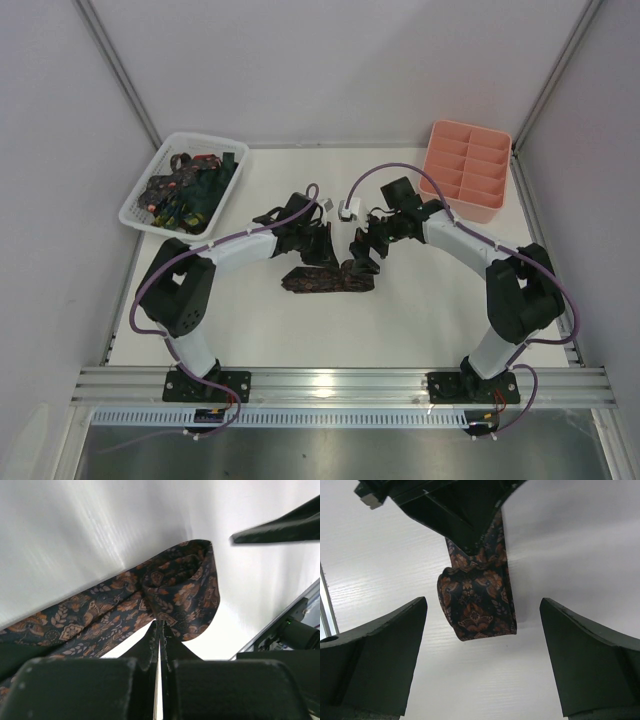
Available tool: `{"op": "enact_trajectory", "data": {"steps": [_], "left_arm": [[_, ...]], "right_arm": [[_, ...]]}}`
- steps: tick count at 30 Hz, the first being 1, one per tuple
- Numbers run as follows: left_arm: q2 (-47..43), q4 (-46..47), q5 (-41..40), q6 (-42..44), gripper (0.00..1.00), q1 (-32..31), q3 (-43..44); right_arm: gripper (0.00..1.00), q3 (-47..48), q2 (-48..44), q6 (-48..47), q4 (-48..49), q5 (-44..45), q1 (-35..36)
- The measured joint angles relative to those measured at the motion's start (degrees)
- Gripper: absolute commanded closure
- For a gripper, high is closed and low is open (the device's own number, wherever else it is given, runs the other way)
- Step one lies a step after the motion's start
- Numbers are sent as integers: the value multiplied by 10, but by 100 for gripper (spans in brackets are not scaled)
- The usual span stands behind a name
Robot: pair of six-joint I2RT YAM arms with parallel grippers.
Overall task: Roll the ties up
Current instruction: Roll the tie
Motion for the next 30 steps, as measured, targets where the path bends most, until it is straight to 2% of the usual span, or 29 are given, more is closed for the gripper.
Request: {"op": "enact_trajectory", "data": {"steps": [6, 11, 18, 30], "left_arm": [[-4, 22, 17, -6, 100, 9, -8], [-4, 31, 21, -10, 99, 16, -13], [-4, 38, 24, -10, 100, 23, -35], [-25, 41, 24, -9, 100, 43, -66]], "right_arm": [[0, 7, 23, -26, -26, -15, 12], [0, -2, 42, -27, -10, -9, 25], [0, -43, 48, -22, 46, 21, 41], [0, -43, 72, -44, 55, 77, 72]]}}
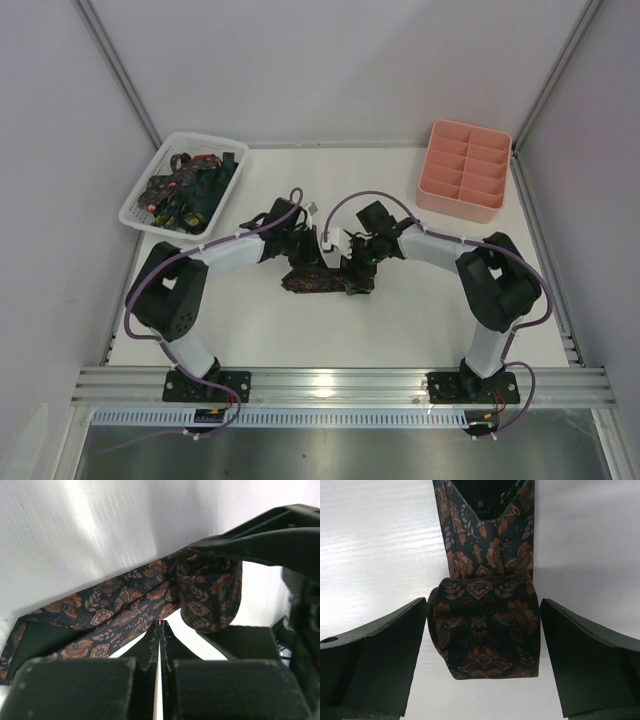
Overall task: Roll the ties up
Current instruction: Roll the tie
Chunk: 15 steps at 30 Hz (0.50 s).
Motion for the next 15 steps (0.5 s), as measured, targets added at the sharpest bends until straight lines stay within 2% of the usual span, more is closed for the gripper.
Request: {"op": "enact_trajectory", "data": {"steps": [9, 12, 15], "left_arm": [[-32, 12, 0, -1, 99, 11, -35], [-40, 13, 0, -1, 100, 15, -43], [-52, 15, 0, -1, 99, 19, -54]], "right_arm": [[1, 0, 21, -21, -11, 65, 27], [9, 0, 22, -25, -7, 85, 37], [24, 1, 23, -26, -6, 96, 44]]}}
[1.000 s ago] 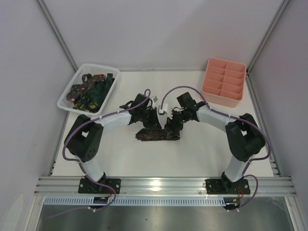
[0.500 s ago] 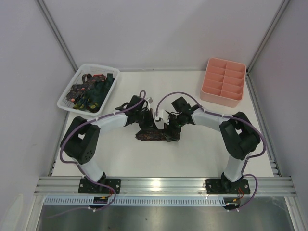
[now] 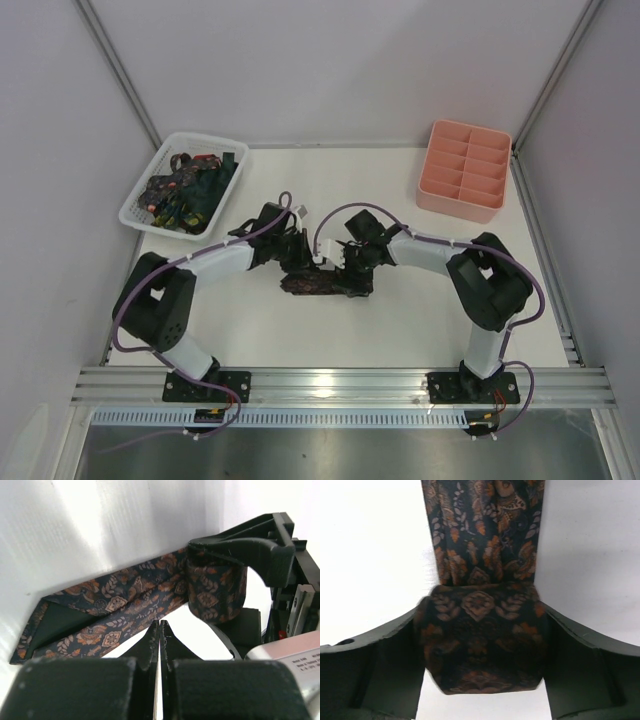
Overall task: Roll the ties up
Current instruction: Roll the tie
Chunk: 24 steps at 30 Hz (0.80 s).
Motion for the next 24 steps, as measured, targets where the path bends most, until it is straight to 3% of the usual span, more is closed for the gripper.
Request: {"op": "enact_trajectory", "data": {"steps": [1, 3, 11, 14, 15, 19, 24], "left_arm": [[-4, 1, 0, 0, 100, 2, -3], [-12, 2, 0, 0, 100, 5, -10], [-34, 1, 0, 0, 99, 7, -22], [-44, 0, -2, 1, 99, 8, -23], [-47, 0, -3, 1, 99, 8, -23], [-56, -6, -4, 1, 99, 8, -24], [-62, -23, -5, 1, 99, 8, -24]], "right_arm": [[33, 0, 0, 0, -1, 1, 1], [40, 1, 0, -1, -2, 3, 2], [49, 1, 0, -3, -6, 4, 7], [33, 1, 0, 0, -6, 6, 10], [20, 1, 0, 4, -5, 7, 10], [1, -3, -7, 28, 3, 24, 10], [0, -12, -53, 83, 5, 46, 4]]}}
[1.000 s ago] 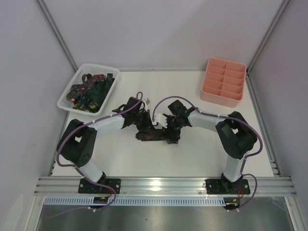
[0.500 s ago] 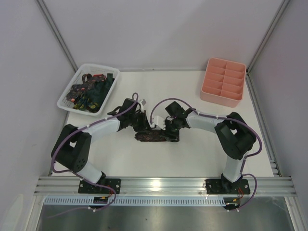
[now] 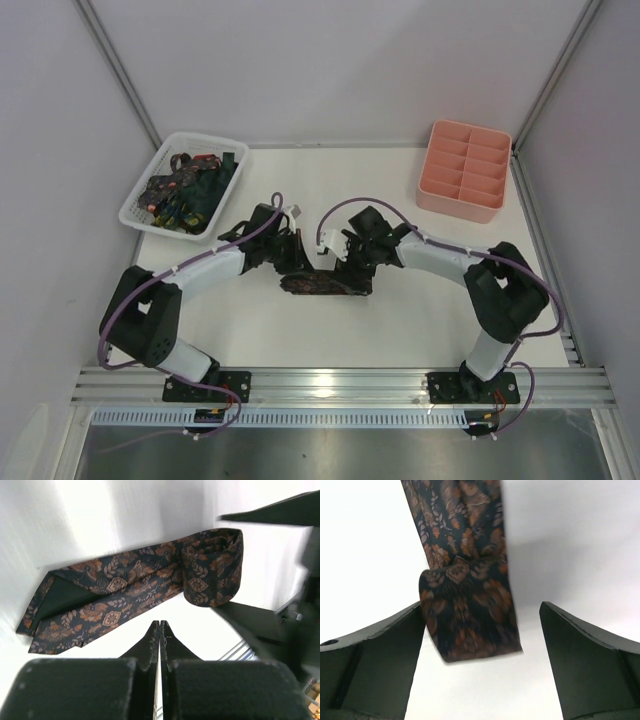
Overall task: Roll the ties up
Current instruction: Roll the tie
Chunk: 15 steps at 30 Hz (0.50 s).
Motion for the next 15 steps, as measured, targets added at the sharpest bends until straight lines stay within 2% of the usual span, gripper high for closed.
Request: {"op": "enact_trajectory", "data": {"steps": [6, 11, 15], "left_arm": [[-17, -28, 2, -1, 100, 0, 0], [-19, -34, 21, -11, 99, -7, 17], [12, -38, 39, -21, 100, -30, 72]], "right_arm": [[0, 4, -90, 70, -1, 13, -15], [0, 16, -170, 219, 1, 35, -69], [0, 17, -223, 352, -7, 70, -115]]}}
